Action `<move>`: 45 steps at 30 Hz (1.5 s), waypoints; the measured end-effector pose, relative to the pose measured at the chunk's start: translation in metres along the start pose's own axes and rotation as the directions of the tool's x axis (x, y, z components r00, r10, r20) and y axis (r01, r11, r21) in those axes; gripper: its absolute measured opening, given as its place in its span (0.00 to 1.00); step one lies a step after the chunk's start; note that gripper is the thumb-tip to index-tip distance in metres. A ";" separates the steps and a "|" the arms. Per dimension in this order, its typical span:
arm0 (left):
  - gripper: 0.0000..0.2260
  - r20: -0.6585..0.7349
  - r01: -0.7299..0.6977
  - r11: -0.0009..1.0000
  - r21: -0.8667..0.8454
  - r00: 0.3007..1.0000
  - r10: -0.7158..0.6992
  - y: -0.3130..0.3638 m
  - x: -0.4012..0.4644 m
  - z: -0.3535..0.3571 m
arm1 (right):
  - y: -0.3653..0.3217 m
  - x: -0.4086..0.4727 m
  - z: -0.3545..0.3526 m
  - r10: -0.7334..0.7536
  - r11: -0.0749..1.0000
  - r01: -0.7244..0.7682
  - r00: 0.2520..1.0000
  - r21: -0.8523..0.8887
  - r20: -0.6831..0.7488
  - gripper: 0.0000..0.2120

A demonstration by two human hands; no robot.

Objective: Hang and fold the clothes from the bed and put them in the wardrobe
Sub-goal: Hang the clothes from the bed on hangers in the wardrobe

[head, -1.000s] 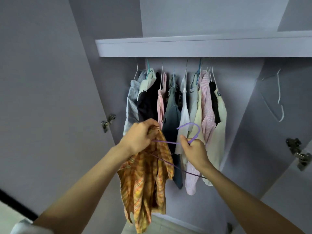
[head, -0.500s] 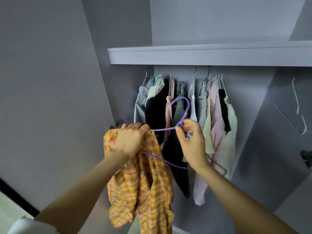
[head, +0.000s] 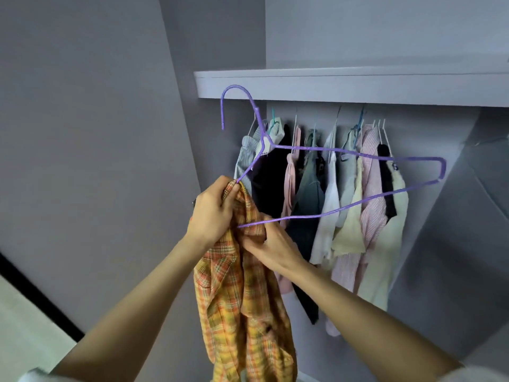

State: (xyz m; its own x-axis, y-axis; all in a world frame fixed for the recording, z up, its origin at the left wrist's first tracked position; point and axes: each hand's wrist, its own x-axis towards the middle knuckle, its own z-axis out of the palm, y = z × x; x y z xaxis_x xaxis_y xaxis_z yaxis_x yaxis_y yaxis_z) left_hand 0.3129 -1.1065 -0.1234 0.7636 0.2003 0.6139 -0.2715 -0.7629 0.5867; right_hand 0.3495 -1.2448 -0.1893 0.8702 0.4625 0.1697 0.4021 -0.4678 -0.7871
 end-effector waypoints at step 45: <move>0.12 -0.019 -0.005 0.900 0.435 1.000 0.015 0.000 0.017 0.011 | 0.031 -0.026 -0.158 0.330 0.907 -0.126 0.806 -0.403 0.492 0.07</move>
State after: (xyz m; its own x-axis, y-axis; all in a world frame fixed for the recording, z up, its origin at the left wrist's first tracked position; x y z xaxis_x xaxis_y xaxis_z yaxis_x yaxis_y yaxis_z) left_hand 0.3317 -1.1099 -0.1187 0.7479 0.2010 0.6326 0.0069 -0.9553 0.2954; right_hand 0.3841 -1.3901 -0.1245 0.6939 0.5887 -0.4147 0.3699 -0.7855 -0.4961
